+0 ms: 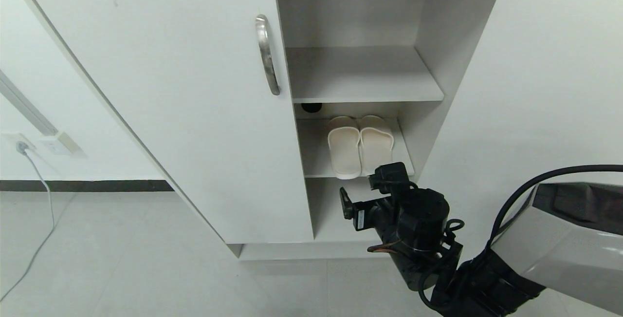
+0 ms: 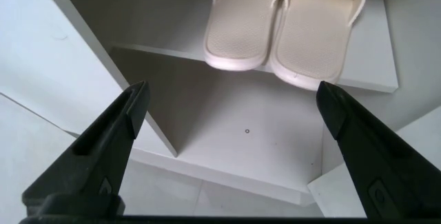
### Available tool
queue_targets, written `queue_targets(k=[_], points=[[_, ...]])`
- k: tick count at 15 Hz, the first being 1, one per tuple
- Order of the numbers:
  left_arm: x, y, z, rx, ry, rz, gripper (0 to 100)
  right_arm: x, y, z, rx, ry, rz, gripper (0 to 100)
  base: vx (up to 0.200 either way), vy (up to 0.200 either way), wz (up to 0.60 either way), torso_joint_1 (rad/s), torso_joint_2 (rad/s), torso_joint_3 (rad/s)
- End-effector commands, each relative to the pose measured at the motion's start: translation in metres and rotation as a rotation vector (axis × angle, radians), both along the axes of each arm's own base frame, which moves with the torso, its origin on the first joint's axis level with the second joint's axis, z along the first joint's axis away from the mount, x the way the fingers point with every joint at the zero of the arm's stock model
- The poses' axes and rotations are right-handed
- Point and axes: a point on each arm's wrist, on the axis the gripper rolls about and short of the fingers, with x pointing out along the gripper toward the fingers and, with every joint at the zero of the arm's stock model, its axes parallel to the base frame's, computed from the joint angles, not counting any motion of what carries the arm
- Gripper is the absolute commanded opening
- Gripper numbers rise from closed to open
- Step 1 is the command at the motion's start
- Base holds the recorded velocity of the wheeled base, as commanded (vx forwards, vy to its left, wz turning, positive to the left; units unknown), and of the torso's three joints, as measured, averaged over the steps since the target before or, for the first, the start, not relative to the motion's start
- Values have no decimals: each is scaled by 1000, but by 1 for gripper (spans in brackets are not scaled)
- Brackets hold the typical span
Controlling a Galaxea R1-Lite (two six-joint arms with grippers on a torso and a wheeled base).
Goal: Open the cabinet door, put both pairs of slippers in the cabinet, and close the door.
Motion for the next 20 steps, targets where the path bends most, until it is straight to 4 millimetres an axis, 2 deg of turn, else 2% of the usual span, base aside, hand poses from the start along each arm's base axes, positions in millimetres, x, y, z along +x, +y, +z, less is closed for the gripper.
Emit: queue_targets(k=[1, 6, 20], points=[[0, 0, 0, -1, 2, 0, 0, 0, 0, -2, -5, 4, 0, 100, 0, 0, 0, 0, 0, 0], [0, 0, 0, -1, 2, 0, 0, 0, 0, -2, -10, 1, 0, 100, 0, 0, 0, 3, 2, 55], [0, 0, 0, 1, 2, 0, 0, 1, 0, -1, -9, -3, -3, 100, 0, 0, 0, 2, 2, 196]])
